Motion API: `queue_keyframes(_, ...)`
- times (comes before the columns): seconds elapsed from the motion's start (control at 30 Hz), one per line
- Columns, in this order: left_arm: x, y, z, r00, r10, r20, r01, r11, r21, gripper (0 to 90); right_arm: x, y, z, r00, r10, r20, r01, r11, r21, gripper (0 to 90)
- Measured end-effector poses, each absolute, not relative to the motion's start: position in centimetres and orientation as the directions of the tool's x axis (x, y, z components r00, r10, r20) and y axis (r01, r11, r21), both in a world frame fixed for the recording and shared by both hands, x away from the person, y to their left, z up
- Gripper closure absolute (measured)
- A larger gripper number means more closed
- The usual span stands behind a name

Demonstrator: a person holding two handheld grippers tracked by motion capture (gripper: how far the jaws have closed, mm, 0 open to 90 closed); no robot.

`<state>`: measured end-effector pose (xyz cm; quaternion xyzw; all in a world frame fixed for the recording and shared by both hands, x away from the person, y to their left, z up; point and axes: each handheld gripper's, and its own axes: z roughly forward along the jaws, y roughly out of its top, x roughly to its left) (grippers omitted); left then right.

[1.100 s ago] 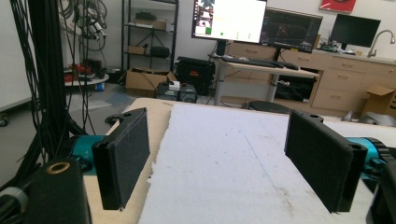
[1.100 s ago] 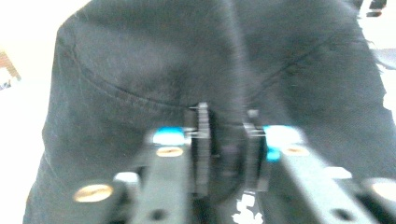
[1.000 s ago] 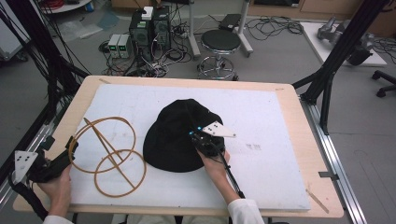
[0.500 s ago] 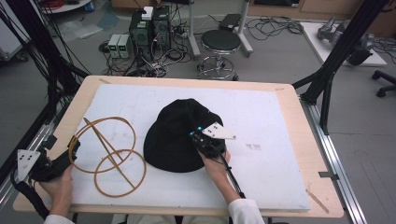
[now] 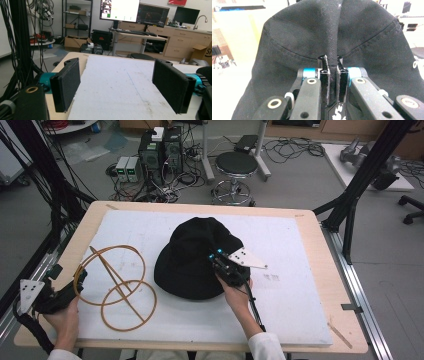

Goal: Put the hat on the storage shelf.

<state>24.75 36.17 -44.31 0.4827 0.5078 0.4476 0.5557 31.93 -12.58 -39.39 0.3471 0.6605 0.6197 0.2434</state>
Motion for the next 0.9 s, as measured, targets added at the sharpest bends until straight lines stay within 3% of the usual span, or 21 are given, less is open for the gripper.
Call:
queue_keyframes(0.6, 24.5, 35.8, -44.2, 0.092, 0.985, -0.148, -0.016, 0.150, 0.988, 22.8, 30.8, -14.4, -33.8, -0.610, 0.788, 0.083, 0.015, -0.093, 0.996, 86.0)
queue_keyframes(0.9, 24.5, 36.1, -44.3, 0.080, 0.985, -0.156, -0.011, 0.157, 0.987, 22.8, 30.9, -14.8, -31.4, -0.654, 0.750, 0.097, -0.033, -0.157, 0.987, 85.9)
